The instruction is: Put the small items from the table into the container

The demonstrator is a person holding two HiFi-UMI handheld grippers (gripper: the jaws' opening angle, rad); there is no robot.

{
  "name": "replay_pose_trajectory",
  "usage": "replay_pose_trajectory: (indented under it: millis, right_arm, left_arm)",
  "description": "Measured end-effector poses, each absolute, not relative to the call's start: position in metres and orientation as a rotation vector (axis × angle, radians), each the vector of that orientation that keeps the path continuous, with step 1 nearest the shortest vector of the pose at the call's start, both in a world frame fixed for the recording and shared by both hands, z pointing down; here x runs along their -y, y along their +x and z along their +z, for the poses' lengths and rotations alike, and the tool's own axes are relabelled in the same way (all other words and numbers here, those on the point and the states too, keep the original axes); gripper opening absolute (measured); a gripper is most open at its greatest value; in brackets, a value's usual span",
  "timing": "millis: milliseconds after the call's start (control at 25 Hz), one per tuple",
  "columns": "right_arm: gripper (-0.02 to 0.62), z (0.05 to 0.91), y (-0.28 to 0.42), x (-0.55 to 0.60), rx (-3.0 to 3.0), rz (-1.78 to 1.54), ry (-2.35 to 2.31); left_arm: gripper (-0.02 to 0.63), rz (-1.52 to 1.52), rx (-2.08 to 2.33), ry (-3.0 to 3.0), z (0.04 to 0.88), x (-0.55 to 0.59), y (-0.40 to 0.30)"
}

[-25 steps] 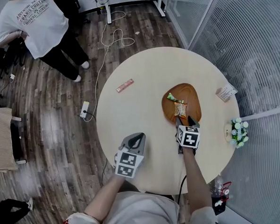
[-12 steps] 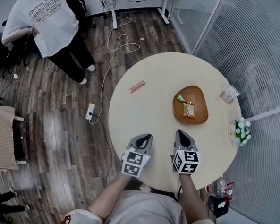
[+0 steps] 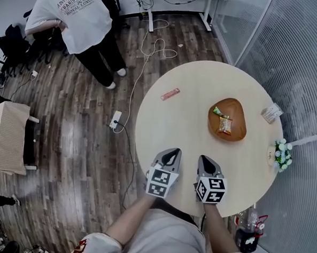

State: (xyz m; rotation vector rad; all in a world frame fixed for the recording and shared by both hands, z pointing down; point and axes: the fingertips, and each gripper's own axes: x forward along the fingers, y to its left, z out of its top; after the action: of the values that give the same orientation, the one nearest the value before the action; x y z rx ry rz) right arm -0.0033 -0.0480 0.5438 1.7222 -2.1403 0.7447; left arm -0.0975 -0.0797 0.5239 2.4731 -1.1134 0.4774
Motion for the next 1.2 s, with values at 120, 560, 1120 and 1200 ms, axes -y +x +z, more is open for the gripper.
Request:
replay_pose_trajectory:
  millis: [120, 560, 1120, 1200]
  right_arm:
    - [0.002, 0.54, -0.011, 0.058, 2.152, 0.742, 1.727]
    - [0.002, 0.554, -0.068, 0.153, 2.037, 0.797, 1.828]
    - [0.164, 0.648, -0.124, 0.342, 1.741, 1.013, 1.982]
    - [0.169, 0.662, -0.13, 0.354, 1.704, 1.029, 1.975]
  left_arm:
    - [0.006, 0.476, 1.134, 2.469, 0.523, 0.086, -0.106]
    - [0.006, 0.516, 1.056, 2.517, 0.525, 0.171, -0.162]
    - [0.006, 0.601, 0.955, 2.527, 0.546, 0.302, -0.244]
    - [0.006, 0.612, 0.951, 2.523, 0.549, 0.315, -0.252]
